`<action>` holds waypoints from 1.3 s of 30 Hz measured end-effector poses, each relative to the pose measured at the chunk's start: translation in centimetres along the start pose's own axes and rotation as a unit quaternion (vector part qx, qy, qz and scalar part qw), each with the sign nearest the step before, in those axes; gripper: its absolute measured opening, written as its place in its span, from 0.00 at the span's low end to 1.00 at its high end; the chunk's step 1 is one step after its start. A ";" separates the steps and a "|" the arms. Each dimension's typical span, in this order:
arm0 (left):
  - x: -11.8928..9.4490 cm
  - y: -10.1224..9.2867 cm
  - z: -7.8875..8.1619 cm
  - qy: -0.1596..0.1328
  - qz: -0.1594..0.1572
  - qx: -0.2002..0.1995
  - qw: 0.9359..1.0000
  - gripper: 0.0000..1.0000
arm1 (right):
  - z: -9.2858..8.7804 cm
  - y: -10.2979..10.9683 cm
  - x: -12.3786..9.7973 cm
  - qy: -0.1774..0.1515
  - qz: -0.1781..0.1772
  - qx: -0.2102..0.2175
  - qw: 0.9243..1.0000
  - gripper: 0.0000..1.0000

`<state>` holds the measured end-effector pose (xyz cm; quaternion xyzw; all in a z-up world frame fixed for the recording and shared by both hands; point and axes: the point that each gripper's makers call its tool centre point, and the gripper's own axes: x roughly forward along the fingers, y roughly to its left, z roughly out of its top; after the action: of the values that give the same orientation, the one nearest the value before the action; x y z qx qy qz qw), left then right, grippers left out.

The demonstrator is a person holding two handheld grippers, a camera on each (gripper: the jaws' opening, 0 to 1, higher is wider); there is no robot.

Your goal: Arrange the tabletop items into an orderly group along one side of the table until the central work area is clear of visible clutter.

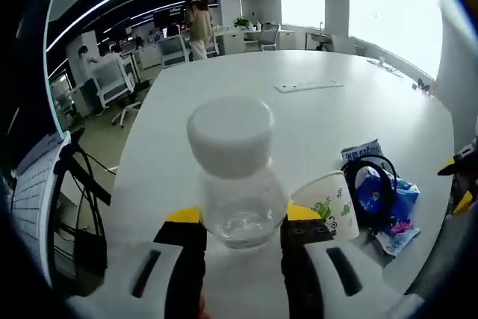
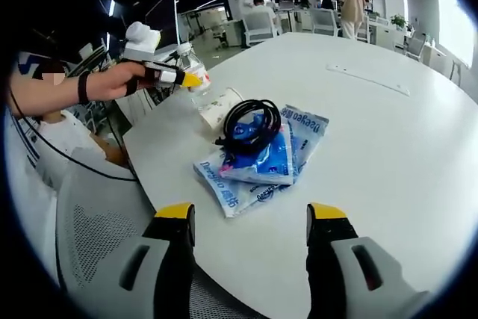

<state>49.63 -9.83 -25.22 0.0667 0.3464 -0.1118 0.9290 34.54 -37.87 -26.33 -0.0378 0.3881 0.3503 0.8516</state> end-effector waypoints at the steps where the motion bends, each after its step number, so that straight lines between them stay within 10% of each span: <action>1: 0.2 0.1 0.2 -0.001 0.007 -0.005 1.000 0.38 | 0.0 -0.1 0.0 0.001 0.000 0.000 1.000 0.59; 21: 4.7 1.5 4.2 -0.012 0.032 -0.018 0.999 0.38 | -1.1 -1.4 -0.5 0.019 0.000 0.008 1.000 0.59; 39: 5.2 1.9 4.6 -0.016 0.024 -0.012 1.000 0.39 | -0.6 -1.0 0.5 0.024 0.012 0.005 1.000 0.60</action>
<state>56.87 -9.81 -25.11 0.0621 0.3308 -0.0862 0.9377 34.98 -38.53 -27.30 -0.0367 0.4104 0.3579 0.8379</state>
